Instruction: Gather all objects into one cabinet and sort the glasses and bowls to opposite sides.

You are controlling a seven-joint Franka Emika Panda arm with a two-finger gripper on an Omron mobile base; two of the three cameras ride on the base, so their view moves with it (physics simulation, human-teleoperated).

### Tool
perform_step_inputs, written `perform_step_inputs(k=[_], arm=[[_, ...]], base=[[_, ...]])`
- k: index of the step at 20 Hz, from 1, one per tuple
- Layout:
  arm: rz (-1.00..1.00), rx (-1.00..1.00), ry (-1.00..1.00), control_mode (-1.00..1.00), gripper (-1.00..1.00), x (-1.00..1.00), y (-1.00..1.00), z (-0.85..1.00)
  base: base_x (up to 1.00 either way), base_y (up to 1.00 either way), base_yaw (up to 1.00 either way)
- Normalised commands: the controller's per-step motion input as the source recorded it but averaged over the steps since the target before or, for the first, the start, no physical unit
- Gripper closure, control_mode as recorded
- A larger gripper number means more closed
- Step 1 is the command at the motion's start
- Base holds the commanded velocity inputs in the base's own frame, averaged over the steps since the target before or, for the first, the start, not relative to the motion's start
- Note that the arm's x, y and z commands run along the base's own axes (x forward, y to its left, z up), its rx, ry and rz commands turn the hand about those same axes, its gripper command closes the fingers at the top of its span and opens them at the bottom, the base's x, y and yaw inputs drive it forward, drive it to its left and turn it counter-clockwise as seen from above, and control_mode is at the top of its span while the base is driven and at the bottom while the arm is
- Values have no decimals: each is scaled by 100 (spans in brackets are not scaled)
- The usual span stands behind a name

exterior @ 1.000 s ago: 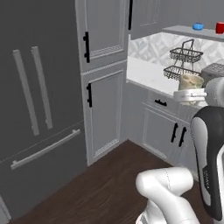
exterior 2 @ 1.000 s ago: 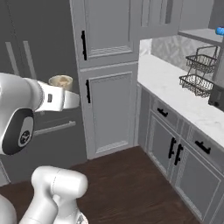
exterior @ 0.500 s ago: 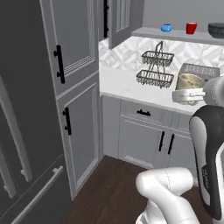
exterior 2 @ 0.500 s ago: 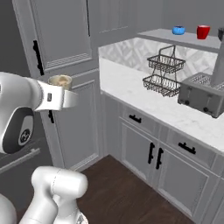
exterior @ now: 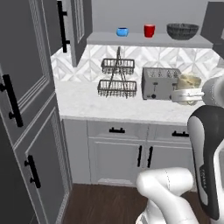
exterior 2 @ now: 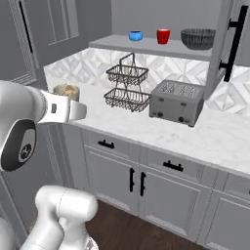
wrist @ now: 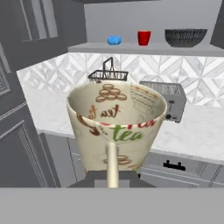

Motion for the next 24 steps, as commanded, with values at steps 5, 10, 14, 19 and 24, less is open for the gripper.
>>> perform_step_inputs(k=[5, 10, 14, 19, 24], arm=[[0, 0, 0, 100, 100, 0, 0, 0], [0, 0, 0, 100, 100, 0, 0, 0], [0, 0, 0, 100, 100, 0, 0, 0], [0, 0, 0, 100, 100, 0, 0, 0], [0, 0, 0, 100, 100, 0, 0, 0]], base=[[64, 11, -53], [37, 32, -11], [40, 30, -10], [49, 53, -20], [49, 55, -22]])
